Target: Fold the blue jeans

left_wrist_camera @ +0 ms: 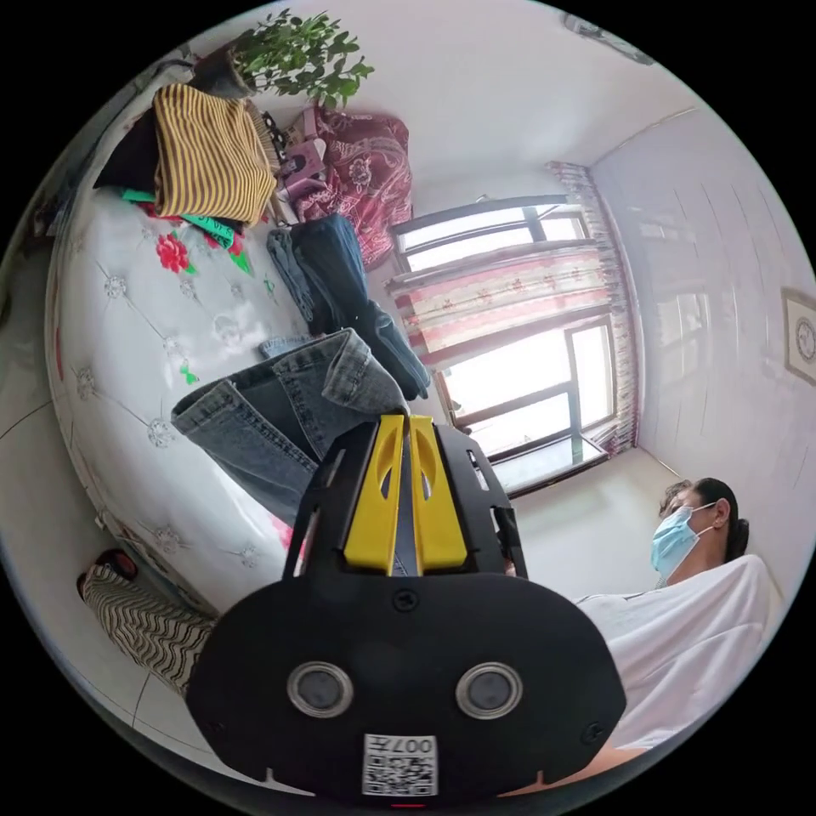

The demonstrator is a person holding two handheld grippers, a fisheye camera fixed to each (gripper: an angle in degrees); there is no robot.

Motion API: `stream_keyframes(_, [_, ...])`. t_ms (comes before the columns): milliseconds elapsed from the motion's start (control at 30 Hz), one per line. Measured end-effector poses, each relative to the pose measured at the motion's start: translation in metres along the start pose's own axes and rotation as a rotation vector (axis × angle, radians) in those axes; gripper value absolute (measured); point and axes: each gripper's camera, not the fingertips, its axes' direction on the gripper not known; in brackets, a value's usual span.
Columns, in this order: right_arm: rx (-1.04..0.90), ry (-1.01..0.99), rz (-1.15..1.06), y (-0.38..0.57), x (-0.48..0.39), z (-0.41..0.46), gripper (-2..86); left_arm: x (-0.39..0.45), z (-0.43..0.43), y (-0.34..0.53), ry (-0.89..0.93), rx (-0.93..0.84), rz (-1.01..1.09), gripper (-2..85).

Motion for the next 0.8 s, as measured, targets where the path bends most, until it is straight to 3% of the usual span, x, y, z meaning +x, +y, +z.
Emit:
stream_keyframes(100, [0.000,0.079,-0.022,-0.002,-0.016,0.014,0.0,0.019,0.015,-0.004,-0.053,0.000,0.015,-1.0])
stream_keyframes(333, [-0.051,0.174,-0.193,-0.083,-0.084,0.095,0.5,0.039,0.142,-0.053,-0.121,-0.053,0.099,-0.8])
stream_keyframes(533, [-0.246,0.304,-0.291,-0.186,-0.120,0.270,4.4,0.009,0.337,-0.136,-0.302,-0.176,0.163,2.1])
stream_keyframes(600, [-0.320,0.407,-0.261,-0.199,-0.112,0.322,6.0,-0.006,0.387,-0.146,-0.275,-0.213,0.135,4.9])
stream_keyframes(800, [-0.207,0.489,-0.230,-0.187,-0.105,0.294,8.7,-0.046,0.472,-0.107,-0.544,-0.433,0.141,6.8])
